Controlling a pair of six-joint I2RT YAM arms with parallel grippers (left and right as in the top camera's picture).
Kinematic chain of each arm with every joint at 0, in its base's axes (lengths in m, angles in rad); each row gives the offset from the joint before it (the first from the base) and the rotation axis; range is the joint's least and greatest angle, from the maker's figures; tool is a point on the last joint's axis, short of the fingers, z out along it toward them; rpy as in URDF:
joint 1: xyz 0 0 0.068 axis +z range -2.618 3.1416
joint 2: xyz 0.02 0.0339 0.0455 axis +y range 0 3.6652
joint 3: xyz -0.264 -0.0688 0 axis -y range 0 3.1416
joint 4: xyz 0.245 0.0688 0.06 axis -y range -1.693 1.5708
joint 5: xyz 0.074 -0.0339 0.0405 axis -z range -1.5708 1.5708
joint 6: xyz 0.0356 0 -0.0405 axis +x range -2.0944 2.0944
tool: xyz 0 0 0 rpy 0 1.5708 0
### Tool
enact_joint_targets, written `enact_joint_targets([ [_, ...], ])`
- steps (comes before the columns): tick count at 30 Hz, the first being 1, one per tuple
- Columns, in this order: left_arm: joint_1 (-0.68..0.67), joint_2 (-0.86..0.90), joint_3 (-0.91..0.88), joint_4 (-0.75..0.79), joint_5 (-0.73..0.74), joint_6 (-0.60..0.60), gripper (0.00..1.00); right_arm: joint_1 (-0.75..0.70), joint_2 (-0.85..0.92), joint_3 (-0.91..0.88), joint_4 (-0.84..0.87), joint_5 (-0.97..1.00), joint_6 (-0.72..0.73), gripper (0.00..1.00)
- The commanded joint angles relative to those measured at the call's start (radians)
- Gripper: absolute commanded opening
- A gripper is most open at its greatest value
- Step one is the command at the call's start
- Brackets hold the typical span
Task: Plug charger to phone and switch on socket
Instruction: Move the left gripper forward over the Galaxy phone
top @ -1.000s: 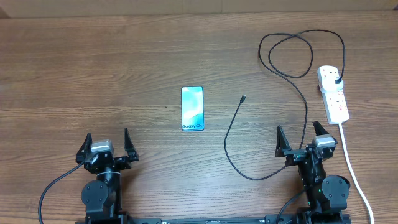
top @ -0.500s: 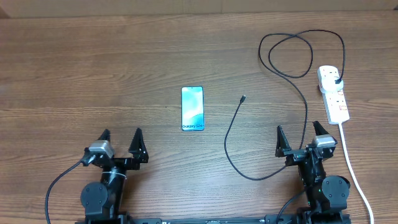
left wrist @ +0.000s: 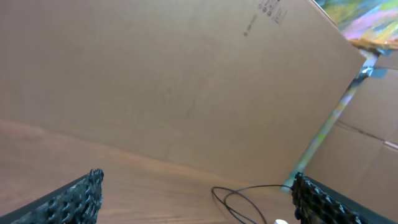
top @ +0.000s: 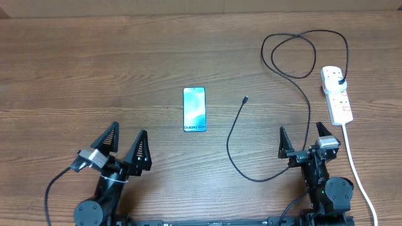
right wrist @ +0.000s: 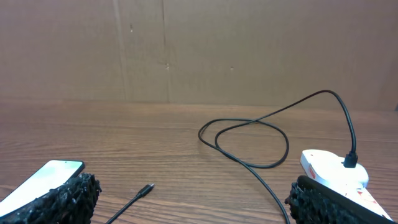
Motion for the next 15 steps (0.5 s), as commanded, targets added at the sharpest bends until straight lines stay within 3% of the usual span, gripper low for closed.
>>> enact_joint_targets([
  [1, 0.005, 0.038, 0.185, -0.135, -0.011, 0.173, 1.00, 0.003, -0.010, -0.010, 0.002, 0.010, 0.002, 1.00],
  [4, 0.005, 0.146, 0.351, -0.304, -0.018, 0.246, 1.00, 0.003, -0.010, -0.010, 0.002, 0.010, 0.002, 1.00],
  [9, 0.005, 0.482, 0.752, -0.686, -0.003, 0.306, 1.00, 0.003, -0.010, -0.010, 0.002, 0.010, 0.002, 1.00],
  [13, 0.005, 0.747, 1.055, -0.938, 0.129, 0.386, 1.00, 0.003, -0.010, -0.010, 0.002, 0.010, 0.002, 1.00],
  [15, 0.005, 0.838, 1.147, -0.970, 0.238, 0.384, 1.00, 0.003, -0.010, -0.010, 0.002, 0.010, 0.002, 1.00],
])
